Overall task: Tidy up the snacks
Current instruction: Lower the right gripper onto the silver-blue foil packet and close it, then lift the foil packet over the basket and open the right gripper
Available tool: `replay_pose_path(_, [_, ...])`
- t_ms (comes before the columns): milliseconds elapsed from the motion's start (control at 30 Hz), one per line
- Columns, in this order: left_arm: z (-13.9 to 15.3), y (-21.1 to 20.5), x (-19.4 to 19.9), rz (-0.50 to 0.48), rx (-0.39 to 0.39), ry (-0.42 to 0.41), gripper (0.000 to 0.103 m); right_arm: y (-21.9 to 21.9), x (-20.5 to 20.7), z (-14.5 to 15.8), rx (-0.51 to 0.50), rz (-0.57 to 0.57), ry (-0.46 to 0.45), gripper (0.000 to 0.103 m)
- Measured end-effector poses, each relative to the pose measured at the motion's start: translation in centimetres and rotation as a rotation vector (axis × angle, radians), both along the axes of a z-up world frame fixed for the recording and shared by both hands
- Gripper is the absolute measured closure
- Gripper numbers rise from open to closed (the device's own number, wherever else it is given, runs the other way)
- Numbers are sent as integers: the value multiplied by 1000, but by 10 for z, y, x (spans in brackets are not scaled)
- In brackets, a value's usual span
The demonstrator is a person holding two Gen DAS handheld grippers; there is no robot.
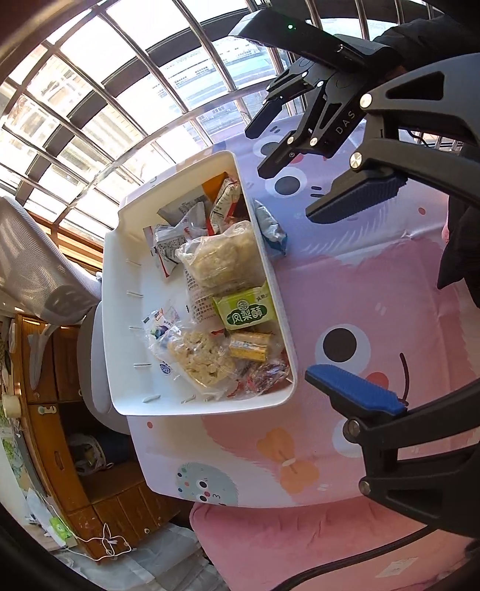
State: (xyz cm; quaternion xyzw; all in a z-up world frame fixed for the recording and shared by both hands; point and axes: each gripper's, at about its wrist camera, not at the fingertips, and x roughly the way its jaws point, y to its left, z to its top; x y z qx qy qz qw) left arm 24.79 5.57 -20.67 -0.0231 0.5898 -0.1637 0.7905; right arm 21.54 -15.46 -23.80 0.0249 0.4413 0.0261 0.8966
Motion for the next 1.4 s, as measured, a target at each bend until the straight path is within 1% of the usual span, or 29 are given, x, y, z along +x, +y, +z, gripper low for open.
replay_pose_path(133, [-8,1,-9,-3,5,25,25,6,-5,-16,12,2,19,23])
replay_pose_path(267, [-14,3,-15,-2,35,39,25,12,-5,-34,36,2,38,23])
replay_pose_path(433, [-23,5,-16,-7,77,64,25,22,-2,-58,20,14,63,22])
replay_pose_path(633, [-33,2,-14,-37,113,87,25,29,7,-85,18,15,87,22])
replay_pose_path(767, [-40,3,-11,-47,129,104,25,33,11,-96,-14,18,78,22])
replay_pose_path(900, [-45,5,-8,-42,136,118,25,33,15,-104,-22,22,84,22])
replay_pose_path(967, [-47,6,-7,-40,137,122,25,33,18,-106,-24,22,84,25])
replay_pose_path(1033, [-48,7,-6,-39,137,125,25,33,21,-108,-32,18,84,32])
replay_pose_path(1100, [-48,7,-6,-36,137,126,25,33,23,-109,-37,19,84,37])
replay_pose_path(1267, [-48,11,-7,-19,131,127,25,34,24,-109,-52,35,83,40])
replay_pose_path(1400, [-46,12,-9,-13,126,124,25,32,23,-108,-44,46,78,46])
